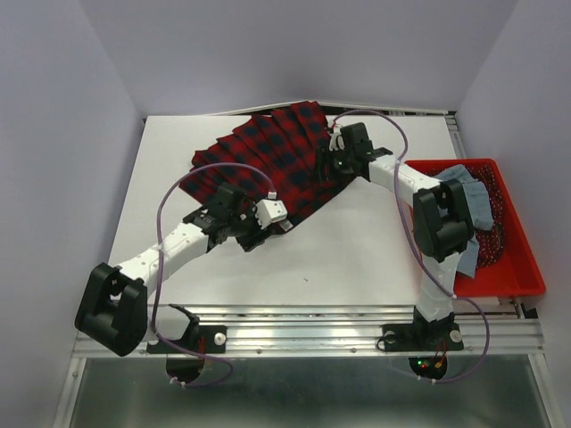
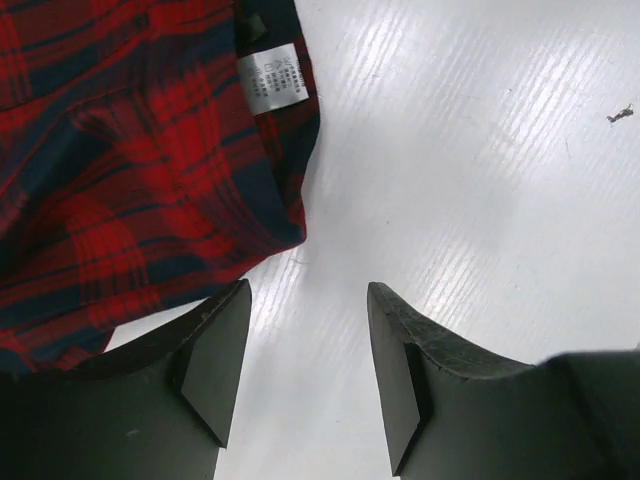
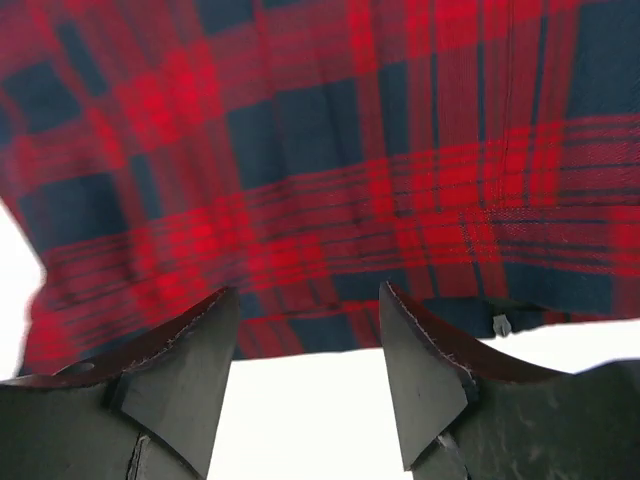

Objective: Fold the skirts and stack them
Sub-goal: Flatten the skirt out

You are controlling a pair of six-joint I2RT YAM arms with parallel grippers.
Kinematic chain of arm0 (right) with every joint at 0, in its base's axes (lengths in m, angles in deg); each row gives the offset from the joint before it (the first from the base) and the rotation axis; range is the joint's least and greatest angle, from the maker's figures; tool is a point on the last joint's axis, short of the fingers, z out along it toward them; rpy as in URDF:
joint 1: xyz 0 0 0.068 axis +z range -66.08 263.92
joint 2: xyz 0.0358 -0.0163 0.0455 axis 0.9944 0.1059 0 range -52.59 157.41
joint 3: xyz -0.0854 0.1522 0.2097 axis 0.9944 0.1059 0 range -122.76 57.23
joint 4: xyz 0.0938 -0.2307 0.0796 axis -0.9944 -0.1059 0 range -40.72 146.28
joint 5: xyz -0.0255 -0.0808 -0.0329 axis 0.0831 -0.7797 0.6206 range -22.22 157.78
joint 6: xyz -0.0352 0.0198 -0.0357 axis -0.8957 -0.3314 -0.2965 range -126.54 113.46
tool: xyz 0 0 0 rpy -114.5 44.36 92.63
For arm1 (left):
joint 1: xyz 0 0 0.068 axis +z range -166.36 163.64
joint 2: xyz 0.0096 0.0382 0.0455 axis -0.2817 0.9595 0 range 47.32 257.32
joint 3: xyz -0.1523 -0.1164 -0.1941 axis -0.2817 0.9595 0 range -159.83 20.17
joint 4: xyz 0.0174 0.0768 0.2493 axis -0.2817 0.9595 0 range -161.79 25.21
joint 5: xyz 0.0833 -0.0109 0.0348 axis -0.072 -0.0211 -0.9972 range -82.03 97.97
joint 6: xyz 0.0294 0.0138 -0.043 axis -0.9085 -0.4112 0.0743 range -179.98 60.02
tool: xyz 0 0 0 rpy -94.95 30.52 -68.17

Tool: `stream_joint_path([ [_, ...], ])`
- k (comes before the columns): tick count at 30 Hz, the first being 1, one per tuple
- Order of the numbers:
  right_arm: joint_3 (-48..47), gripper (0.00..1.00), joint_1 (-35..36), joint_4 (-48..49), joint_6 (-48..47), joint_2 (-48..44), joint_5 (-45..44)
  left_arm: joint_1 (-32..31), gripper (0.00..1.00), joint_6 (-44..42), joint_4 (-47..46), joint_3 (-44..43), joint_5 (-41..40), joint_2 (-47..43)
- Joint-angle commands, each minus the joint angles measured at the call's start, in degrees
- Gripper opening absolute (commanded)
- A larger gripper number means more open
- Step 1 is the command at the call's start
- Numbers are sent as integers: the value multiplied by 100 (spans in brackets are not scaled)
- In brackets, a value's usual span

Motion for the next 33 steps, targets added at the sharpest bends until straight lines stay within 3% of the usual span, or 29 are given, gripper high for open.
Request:
stream_joint_path([
  [1, -260, 63, 10, -3, -101, 361, -38, -399, 61, 264, -913, 39, -781, 81],
  [6, -23, 62, 10, 128, 14, 440, 34, -655, 61, 765, -1106, -31, -1231, 221],
  [13, -111, 59, 10, -188, -56, 959, -300, -884, 52, 399, -1169, -136, -1593, 854],
  [16, -190, 58, 10, -346, -74, 1082, -475, -919, 34, 65, -1011, -198, -1479, 978],
  [17, -190, 57, 10, -364, -100, 1109, -529, -936, 19, -41, -889, -224, -1444, 986],
  [20, -286, 56, 10, -513, -153, 1240, -739, -989, 0, -471, -529, -251, -1329, 838],
  [26, -427, 55, 10, -759, -153, 1460, -836, -1121, 0, -1465, 104, 12, -1478, 82],
  [33, -357, 55, 10, -874, -267, 1460, -898, -1174, 0, -2231, 1019, 144, -1076, 159],
])
